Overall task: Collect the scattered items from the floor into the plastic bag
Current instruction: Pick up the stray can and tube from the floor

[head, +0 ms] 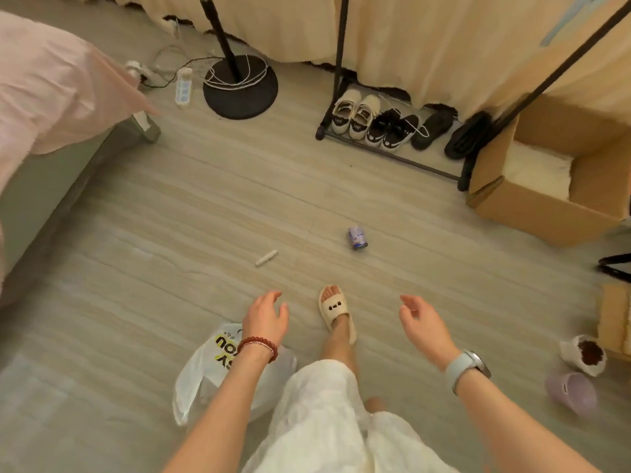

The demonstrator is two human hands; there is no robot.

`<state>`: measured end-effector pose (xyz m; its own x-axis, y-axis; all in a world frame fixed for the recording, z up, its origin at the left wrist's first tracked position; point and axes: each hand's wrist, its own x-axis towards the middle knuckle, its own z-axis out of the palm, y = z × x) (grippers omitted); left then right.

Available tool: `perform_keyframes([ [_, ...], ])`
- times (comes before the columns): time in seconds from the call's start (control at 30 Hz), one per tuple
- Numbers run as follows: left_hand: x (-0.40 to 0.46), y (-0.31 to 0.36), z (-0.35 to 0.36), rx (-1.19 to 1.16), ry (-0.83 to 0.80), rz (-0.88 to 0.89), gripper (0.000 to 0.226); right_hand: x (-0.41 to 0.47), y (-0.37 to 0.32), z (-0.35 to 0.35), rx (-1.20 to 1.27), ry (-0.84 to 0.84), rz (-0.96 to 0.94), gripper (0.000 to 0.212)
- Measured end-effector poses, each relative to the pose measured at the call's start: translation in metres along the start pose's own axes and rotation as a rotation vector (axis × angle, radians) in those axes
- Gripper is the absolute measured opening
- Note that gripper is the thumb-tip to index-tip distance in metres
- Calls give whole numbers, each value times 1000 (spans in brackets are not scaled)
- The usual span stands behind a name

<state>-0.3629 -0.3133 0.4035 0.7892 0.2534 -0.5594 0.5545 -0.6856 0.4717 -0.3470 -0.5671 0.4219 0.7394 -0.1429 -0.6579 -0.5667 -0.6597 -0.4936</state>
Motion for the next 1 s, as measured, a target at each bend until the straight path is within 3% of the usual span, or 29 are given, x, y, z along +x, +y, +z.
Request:
perform_keyframes([
  [0.2,111,38,-3,-51,34,-103,33,148,-73,-28,-151,-111,-78,33],
  [0.37,204,18,32,-141,79,-235,33,267,-92,1,-181,-180,-28,32],
  [0.53,315,-53,137,-124,13,-420,42,421,-39,95,-319,-289,-28,38],
  [0.63,384,-104,205,-63,-31,-498,51,510,11,158,-467,-312,-37,54],
  [0.8,485,-176,284,39,91,-531,65,604,78,237,-462,-133,138,90],
  [0.93,522,-230,317,261,53,-459,69,628,120,266,-346,49,89,83],
  [1.0,525,-244,326,331,191,-409,51,632,128,267,-355,80,22,80],
])
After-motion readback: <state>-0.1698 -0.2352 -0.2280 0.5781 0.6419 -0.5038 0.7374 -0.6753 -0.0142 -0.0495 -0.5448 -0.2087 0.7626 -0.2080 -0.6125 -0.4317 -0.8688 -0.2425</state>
